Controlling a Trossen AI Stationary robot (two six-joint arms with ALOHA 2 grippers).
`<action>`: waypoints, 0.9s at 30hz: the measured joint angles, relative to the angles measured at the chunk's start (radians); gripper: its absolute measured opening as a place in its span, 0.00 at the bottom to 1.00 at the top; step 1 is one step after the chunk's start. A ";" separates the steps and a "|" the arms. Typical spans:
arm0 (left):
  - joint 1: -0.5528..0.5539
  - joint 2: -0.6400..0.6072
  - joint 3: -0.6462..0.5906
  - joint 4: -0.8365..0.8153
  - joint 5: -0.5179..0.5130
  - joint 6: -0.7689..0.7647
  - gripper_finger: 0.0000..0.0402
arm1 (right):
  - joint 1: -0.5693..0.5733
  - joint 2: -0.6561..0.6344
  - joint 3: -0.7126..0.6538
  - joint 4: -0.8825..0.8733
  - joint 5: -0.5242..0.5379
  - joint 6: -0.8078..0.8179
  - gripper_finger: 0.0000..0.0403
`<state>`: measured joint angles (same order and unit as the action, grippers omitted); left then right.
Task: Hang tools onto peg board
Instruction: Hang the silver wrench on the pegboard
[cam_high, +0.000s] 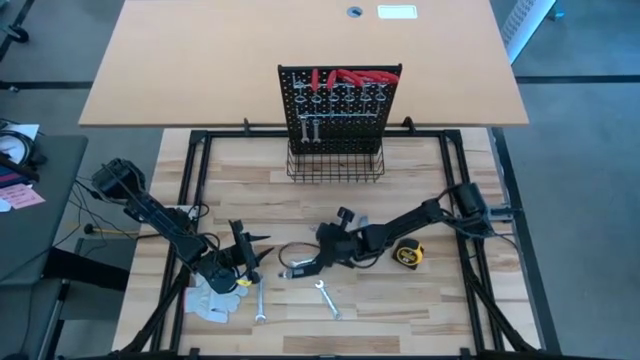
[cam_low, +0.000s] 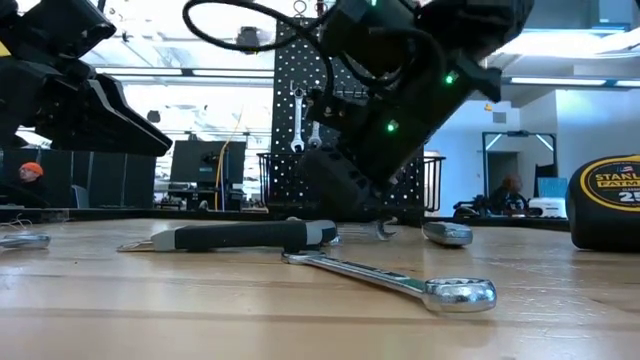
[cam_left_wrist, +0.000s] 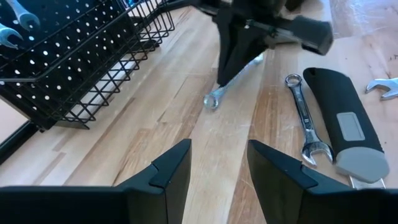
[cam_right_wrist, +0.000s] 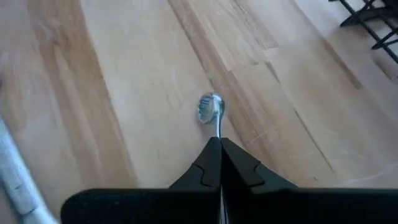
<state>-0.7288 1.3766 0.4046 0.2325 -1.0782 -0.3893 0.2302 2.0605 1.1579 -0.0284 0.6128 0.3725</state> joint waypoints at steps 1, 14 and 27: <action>0.000 0.000 0.000 0.000 0.000 0.000 0.38 | -0.001 0.001 -0.007 0.005 -0.009 0.000 0.02; 0.000 0.000 0.000 0.000 0.000 0.000 0.38 | 0.010 -0.017 -0.007 0.087 -0.028 -0.035 0.07; 0.000 0.000 0.000 -0.004 -0.001 0.001 0.38 | -0.025 -0.006 -0.077 0.207 -0.127 -0.076 0.51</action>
<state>-0.7284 1.3766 0.4046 0.2287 -1.0794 -0.3885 0.2048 2.0549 1.0812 0.1787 0.4856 0.2963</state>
